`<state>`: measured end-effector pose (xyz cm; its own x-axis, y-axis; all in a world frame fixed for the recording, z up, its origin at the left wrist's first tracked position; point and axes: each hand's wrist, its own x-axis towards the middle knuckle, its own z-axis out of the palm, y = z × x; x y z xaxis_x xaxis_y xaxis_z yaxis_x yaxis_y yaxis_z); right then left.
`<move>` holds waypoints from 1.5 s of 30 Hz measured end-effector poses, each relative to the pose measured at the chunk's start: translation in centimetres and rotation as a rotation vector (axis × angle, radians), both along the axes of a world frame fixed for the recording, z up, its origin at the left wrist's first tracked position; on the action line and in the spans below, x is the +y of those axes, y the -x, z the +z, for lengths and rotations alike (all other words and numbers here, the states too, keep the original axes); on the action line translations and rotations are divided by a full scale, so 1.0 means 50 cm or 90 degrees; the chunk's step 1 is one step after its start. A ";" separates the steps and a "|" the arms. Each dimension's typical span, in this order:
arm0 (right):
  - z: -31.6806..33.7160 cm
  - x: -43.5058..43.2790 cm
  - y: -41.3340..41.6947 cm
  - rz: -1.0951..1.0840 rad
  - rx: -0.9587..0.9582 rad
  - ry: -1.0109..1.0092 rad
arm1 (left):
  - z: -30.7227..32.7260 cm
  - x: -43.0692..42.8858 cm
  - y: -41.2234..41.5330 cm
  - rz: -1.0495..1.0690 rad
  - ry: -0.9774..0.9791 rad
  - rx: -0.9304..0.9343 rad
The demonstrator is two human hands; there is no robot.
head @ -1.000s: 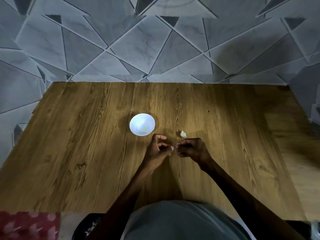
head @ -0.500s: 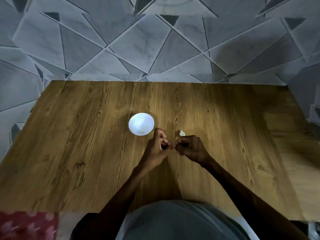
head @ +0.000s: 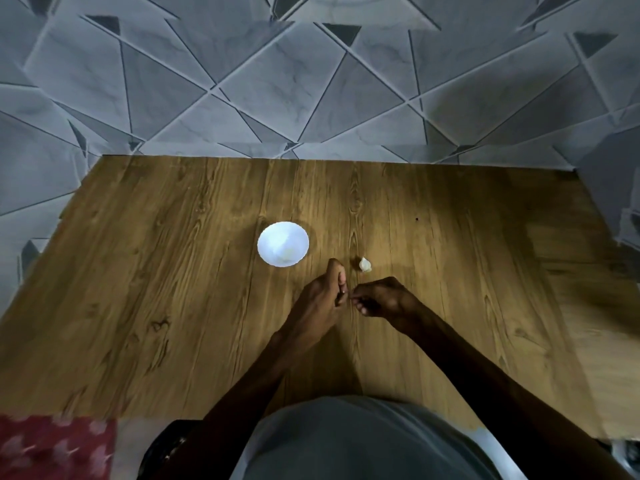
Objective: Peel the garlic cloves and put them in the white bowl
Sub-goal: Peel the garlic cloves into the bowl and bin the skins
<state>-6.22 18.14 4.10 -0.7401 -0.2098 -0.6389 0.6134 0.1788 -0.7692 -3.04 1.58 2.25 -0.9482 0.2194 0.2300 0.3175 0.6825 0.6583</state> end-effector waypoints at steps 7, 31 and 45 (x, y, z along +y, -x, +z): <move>-0.004 -0.003 -0.016 0.068 0.309 -0.125 | 0.016 -0.024 0.018 0.096 -0.290 -0.322; 0.015 -0.004 -0.001 0.012 0.042 0.004 | 0.020 -0.016 0.002 0.015 -0.129 -0.064; 0.005 -0.025 -0.013 0.127 0.673 -0.188 | 0.059 -0.051 0.044 0.185 -0.677 -0.720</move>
